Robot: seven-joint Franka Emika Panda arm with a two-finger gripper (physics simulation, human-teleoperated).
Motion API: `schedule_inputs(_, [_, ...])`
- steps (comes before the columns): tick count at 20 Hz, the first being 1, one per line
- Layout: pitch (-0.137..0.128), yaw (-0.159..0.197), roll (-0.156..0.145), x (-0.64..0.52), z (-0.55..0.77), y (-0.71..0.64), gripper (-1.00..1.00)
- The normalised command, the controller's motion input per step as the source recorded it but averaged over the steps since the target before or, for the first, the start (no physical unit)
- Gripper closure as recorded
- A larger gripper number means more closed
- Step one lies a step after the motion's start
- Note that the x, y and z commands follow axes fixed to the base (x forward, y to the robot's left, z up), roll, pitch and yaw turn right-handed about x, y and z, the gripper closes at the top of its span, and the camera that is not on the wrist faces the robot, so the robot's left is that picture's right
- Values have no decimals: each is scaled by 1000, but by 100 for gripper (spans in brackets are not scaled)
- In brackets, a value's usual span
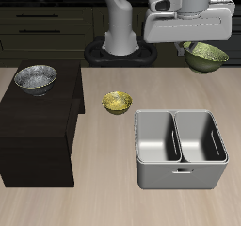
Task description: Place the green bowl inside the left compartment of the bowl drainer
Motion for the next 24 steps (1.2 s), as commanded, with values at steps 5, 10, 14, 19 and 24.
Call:
schedule_inputs(5, [-10,0,-16,147,-98,-36,100])
schedule_inputs(10, [15,5,-11,60,-158,29,100])
schedule_inputs(14, [26,-15,34,33,-218,162,100])
schedule_inputs(19, [9,-4,4,64,-178,25,100])
schedule_inputs(24, [19,1,-7,58,-179,-37,100])
